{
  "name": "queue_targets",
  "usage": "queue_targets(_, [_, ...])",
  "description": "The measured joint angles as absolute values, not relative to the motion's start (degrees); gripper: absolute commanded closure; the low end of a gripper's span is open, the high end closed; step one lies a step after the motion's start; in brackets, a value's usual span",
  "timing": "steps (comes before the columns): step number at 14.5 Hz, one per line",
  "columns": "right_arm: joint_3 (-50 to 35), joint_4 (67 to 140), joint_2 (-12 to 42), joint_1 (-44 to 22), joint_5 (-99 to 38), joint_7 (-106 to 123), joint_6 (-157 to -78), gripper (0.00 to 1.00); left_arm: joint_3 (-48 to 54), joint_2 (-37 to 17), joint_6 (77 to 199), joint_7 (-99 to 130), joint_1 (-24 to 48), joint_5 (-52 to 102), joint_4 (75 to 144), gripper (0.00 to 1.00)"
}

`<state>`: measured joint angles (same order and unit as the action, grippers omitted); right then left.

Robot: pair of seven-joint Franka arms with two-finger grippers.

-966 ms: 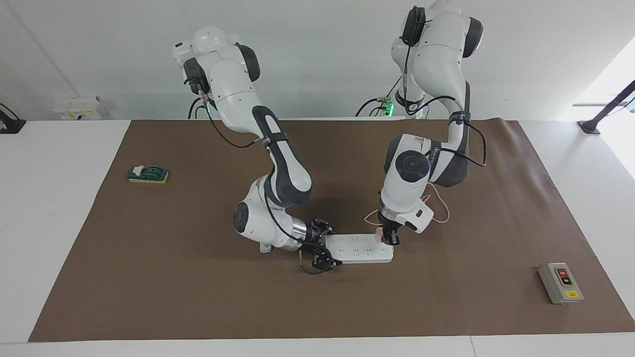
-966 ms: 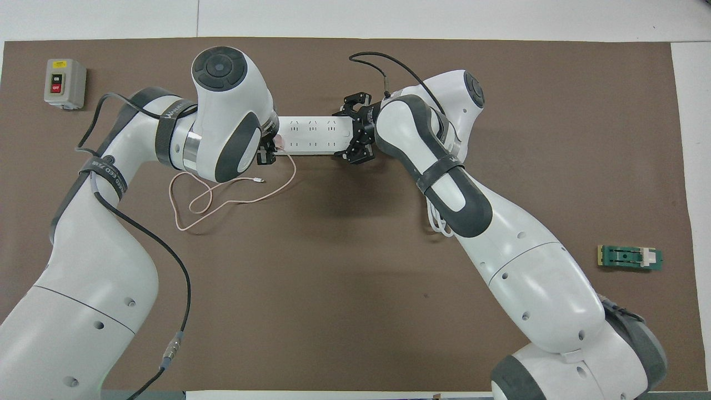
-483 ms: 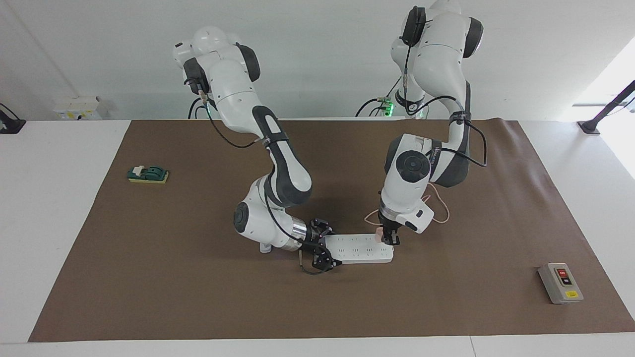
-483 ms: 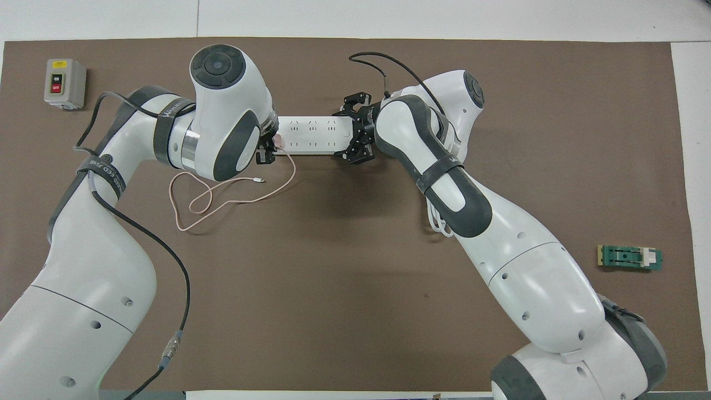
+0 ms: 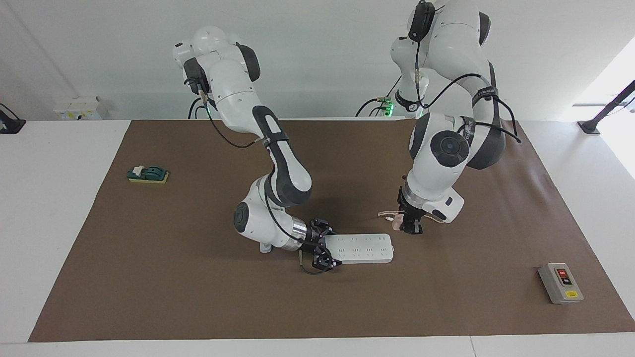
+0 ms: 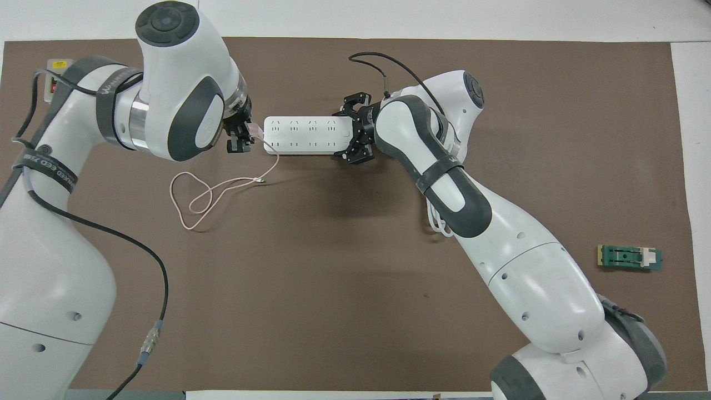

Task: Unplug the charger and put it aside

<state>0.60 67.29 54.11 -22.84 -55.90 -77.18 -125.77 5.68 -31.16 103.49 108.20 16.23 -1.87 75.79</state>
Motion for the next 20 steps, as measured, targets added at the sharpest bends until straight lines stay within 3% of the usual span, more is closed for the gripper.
queue_targets(7, [0.67, 67.28, 54.21, -23.54, -55.9, -77.16, -127.21, 0.0, 5.25, -26.22, 91.68, 73.16, 10.2, -1.93, 76.03, 1.0])
queue_targets(13, [1.24, 68.11, 52.94, -23.38, -55.76, -77.16, -126.5, 0.0, 4.95, -18.69, 92.35, 37.42, -1.01, -3.06, 84.39, 1.0])
queue_targets(17, [3.11, 71.53, 49.39, -23.09, -54.22, -77.16, -125.59, 0.0, 4.94, -8.45, 110.13, 18.76, -6.51, -3.09, 104.26, 1.0])
queue_targets(20, [7.43, 74.95, 43.82, -22.48, -51.76, -77.16, -125.03, 0.0, 5.38, -2.05, 116.8, 7.45, -7.57, -3.09, 116.67, 1.0])
